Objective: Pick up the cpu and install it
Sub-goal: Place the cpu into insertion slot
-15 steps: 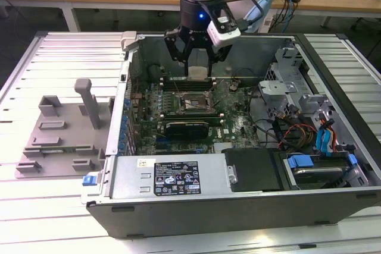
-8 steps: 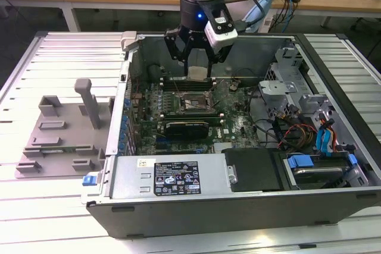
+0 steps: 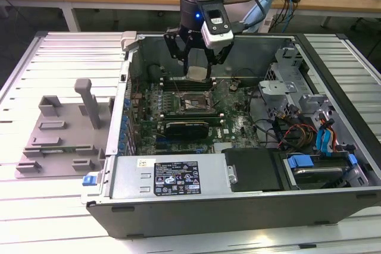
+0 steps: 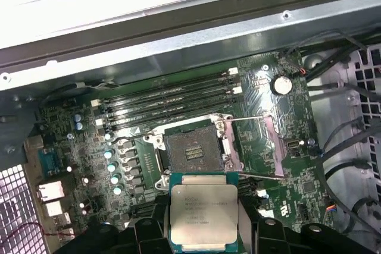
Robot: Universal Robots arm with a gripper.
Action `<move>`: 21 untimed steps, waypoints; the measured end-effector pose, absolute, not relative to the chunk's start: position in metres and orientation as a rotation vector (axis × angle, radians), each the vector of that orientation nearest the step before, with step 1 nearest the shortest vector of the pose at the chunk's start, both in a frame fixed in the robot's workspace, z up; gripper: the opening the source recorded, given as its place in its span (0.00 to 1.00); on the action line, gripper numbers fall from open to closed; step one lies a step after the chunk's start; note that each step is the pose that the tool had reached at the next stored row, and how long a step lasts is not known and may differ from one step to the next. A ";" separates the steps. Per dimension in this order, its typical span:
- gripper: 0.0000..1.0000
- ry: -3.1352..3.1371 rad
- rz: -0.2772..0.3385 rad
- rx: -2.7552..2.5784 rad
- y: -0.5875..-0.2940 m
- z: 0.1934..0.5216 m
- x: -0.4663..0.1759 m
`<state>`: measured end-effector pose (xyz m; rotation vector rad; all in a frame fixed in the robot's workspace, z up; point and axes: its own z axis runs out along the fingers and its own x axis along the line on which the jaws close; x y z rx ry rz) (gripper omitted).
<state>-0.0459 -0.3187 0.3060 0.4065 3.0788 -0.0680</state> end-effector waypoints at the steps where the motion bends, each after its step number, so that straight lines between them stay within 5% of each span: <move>1: 0.55 3.077 -0.068 0.422 -0.319 0.306 -0.046; 21: 0.55 2.912 -0.079 1.110 -0.319 0.306 -0.046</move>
